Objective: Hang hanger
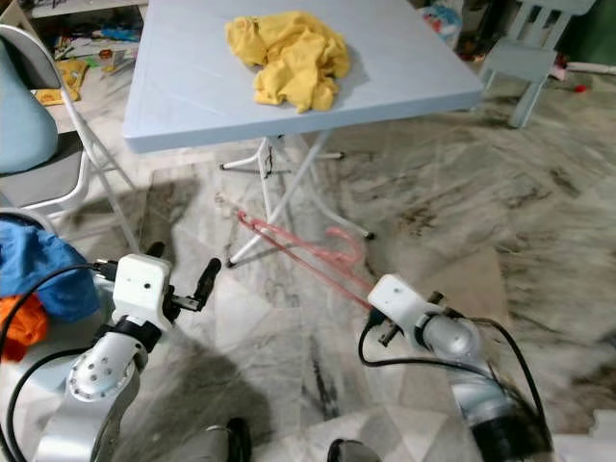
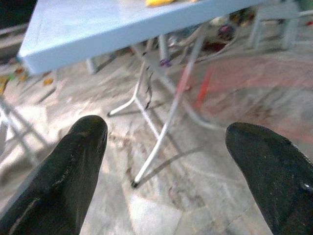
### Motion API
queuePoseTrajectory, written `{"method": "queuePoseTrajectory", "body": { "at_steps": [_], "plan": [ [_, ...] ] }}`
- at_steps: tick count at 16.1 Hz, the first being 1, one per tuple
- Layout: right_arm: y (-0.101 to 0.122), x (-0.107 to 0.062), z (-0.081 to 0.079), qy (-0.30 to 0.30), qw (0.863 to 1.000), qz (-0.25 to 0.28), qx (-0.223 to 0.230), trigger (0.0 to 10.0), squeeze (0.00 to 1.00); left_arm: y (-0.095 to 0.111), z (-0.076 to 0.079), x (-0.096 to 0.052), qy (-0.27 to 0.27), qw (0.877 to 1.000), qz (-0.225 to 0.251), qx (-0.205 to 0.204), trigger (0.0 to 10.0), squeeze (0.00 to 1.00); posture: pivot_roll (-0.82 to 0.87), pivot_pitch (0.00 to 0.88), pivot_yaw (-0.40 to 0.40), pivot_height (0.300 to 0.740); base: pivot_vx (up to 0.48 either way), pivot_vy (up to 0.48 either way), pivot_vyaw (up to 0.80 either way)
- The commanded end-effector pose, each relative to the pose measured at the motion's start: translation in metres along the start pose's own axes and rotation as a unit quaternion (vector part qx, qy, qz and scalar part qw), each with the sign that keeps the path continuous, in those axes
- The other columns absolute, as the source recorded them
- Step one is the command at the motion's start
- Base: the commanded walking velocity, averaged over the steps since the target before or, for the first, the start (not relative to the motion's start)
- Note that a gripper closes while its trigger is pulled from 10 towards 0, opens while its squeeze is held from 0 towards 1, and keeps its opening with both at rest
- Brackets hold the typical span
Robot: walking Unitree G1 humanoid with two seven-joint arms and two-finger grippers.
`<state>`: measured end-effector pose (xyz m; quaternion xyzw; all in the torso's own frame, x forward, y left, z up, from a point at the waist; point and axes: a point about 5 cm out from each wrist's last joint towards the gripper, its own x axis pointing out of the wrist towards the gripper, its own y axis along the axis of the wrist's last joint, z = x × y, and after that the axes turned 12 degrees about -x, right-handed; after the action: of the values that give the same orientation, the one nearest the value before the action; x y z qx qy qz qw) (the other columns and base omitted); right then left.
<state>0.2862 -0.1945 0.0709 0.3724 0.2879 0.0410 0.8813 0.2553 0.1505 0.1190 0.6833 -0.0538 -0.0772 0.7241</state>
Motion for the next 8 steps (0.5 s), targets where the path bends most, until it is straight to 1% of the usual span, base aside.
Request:
{"method": "queuePoseTrajectory", "body": {
  "at_steps": [1, 2, 4, 5, 6, 7, 8],
  "plan": [
    [0.01, -0.006, -0.007, -0.043, 0.996, 0.017, 0.074, 0.0, 0.0, -0.006, -0.007, 0.0, 0.021, 1.0, -0.012, -0.011, 10.0, 1.0, -0.05, 0.241, 0.046, 0.74, 0.0, 0.0, 0.0],
    [0.016, -0.013, -0.021, -0.084, 0.984, 0.018, 0.157, 0.0, 0.0, -0.008, -0.006, 0.002, 0.022, 0.999, -0.008, -0.023, 10.0, 1.0, -0.07, 0.241, 0.05, 0.74, 0.0, 0.0, 0.0],
    [0.018, -0.018, -0.028, -0.113, 0.975, 0.009, 0.193, 0.0, 0.0, -0.01, 0.0, 0.005, 0.017, 0.999, -0.008, -0.028, 10.0, 1.0, -0.08, 0.243, 0.05, 0.74, 0.0, 0.0, 0.0],
    [0.016, -0.021, -0.029, -0.125, 0.971, 0.001, 0.205, 0.0, 0.0, -0.01, 0.004, 0.006, 0.011, 1.0, -0.005, -0.027, 10.0, 0.74, -0.09, 0.244, 0.049, 0.74, 0.0, 0.0, 0.0],
    [0.014, -0.026, -0.03, -0.139, 0.966, -0.018, 0.219, 0.0, 0.0, -0.009, 0.01, 0.007, 0.0, 0.999, -0.004, -0.034, 10.0, 0.27, -0.09, 0.245, 0.049, 0.74, 0.0, 0.0, 0.0],
    [0.012, -0.03, -0.03, -0.148, 0.961, -0.028, 0.231, 0.0, 0.0, -0.009, 0.011, 0.008, -0.004, 0.999, -0.002, -0.038, 10.0, 0.0, -0.09, 0.241, 0.049, 0.74, 0.0, 0.0, 0.0],
    [0.01, -0.033, -0.027, -0.158, 0.954, -0.032, 0.253, 6.8, 0.0, -0.009, 0.01, 0.008, -0.004, 0.999, -0.001, -0.041, 10.0, 0.0, -0.08, 0.235, 0.046, 0.74, 0.0, 0.0, 0.0]
  ]
}}
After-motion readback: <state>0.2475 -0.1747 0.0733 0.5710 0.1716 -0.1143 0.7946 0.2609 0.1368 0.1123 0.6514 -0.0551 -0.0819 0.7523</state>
